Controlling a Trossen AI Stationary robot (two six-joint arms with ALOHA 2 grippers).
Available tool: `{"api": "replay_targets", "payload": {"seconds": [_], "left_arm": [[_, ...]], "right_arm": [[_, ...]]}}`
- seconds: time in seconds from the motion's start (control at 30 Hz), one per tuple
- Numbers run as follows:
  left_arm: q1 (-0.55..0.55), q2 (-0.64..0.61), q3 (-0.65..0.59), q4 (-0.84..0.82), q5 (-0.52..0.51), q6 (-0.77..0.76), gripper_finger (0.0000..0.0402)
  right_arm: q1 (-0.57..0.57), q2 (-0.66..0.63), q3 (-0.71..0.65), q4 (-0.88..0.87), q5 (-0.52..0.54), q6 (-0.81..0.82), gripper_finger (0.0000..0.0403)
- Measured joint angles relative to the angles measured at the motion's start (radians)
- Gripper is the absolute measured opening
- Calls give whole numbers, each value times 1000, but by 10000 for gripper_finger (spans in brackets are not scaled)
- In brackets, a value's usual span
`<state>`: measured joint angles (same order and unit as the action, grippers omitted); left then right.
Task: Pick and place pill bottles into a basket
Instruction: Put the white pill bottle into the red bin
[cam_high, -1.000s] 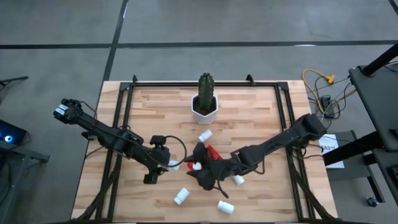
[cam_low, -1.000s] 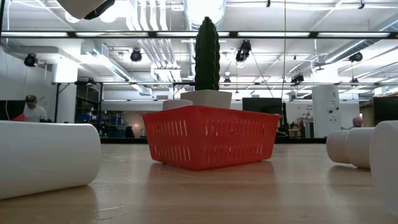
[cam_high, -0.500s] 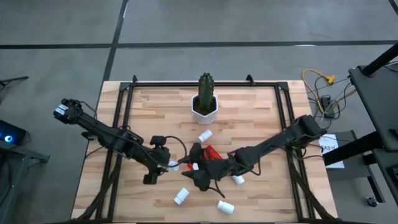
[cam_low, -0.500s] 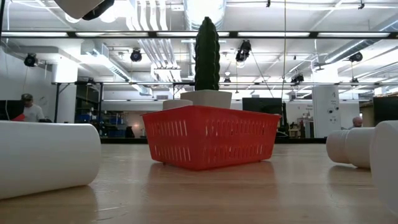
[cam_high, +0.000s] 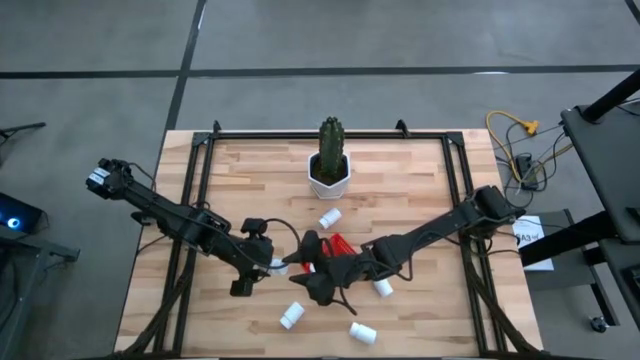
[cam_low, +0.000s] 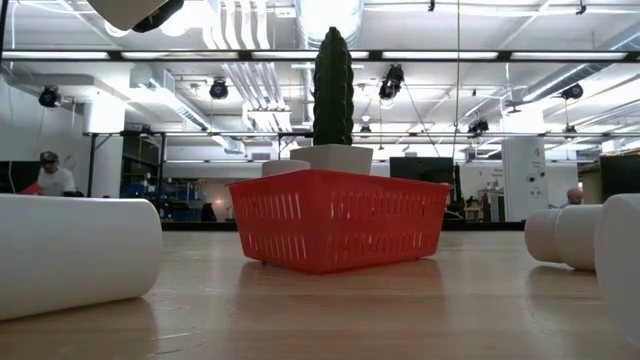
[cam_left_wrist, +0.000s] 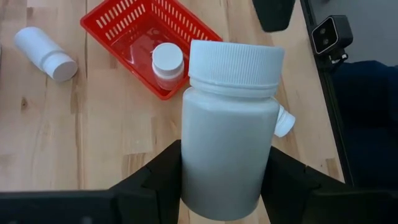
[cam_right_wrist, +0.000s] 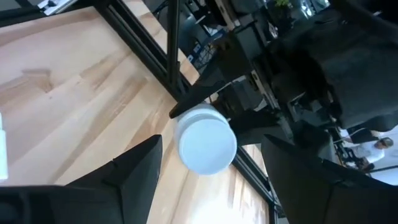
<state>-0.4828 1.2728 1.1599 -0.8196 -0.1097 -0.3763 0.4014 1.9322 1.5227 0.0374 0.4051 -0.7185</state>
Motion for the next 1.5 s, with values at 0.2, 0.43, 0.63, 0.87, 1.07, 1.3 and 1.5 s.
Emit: {"api": "replay_targets", "payload": {"seconds": [0.2,0.43,0.63,0.87,1.07,1.3,1.5], "left_arm": [[0,0,0,5,0,14,155],[9,0,0,21,0,28,155],[26,0,1,45,3,53,155],[59,0,1,82,33,78,155],[71,0,1,102,60,95,155],[71,0,0,102,63,96,155],[71,0,-1,101,72,96,155]], "right_arm": [[-16,10,1,5,-18,-7,263],[-25,13,6,4,-24,-2,262],[-27,14,6,4,-25,3,255],[-29,14,7,4,-25,7,254],[-30,14,7,4,-23,8,249],[-30,14,7,4,-21,8,246],[-29,14,7,3,-21,12,224]]}}
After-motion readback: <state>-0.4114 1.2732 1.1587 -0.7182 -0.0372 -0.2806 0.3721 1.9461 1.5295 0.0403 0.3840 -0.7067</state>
